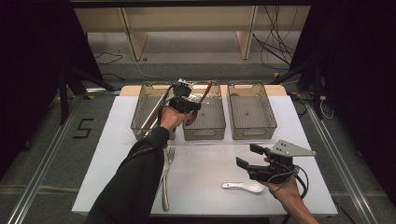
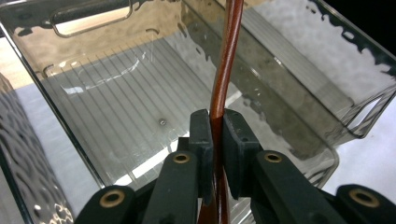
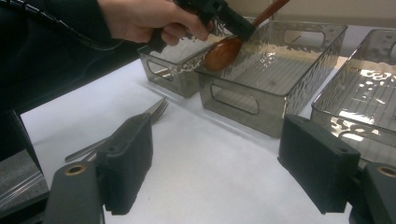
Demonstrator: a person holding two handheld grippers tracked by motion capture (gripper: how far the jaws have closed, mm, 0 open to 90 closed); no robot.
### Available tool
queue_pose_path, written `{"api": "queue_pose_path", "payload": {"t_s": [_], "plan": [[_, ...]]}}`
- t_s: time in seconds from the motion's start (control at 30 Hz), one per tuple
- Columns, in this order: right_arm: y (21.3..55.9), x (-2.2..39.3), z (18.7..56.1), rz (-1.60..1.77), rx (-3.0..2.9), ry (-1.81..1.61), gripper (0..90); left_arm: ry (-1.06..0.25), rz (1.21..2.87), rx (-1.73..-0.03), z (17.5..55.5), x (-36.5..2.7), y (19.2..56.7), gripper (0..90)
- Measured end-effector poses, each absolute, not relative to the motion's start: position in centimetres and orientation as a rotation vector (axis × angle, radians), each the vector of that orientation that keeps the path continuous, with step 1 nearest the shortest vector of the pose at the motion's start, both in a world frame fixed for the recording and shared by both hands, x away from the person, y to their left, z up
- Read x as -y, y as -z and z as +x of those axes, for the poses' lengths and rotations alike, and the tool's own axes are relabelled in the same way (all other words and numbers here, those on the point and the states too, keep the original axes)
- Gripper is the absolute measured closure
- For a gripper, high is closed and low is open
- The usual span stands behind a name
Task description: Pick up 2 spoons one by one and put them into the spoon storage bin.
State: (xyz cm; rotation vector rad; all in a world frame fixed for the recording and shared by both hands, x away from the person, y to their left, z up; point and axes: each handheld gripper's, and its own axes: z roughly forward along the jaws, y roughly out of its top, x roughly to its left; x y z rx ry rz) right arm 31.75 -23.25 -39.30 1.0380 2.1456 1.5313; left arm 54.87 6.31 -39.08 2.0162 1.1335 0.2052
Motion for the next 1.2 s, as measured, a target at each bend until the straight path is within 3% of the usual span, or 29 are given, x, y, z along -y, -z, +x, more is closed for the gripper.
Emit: {"api": "queue_pose_path", "payload": {"t_s": [0.27, 0.6, 0.87, 1.2], "plan": [[39.3, 23.3, 31.8, 1.038, -2.145, -1.530, 27.0, -0.193, 2.023, -1.153, 54.6, -6.9, 38.7, 68.0], [39.4, 23.2, 31.8, 1.046, -2.164, -1.522, 27.0, -0.194, 2.019, -1.115, 52.1, -9.1, 36.7, 36.9], [39.4, 23.0, 31.8, 1.047, -2.184, -1.507, 26.9, -0.181, 1.992, -1.041, 48.9, -11.6, 35.7, 29.5], [39.6, 22.8, 31.9, 1.044, -2.201, -1.494, 26.9, -0.201, 1.970, -0.982, 45.8, -13.7, 36.7, 26.7]]}}
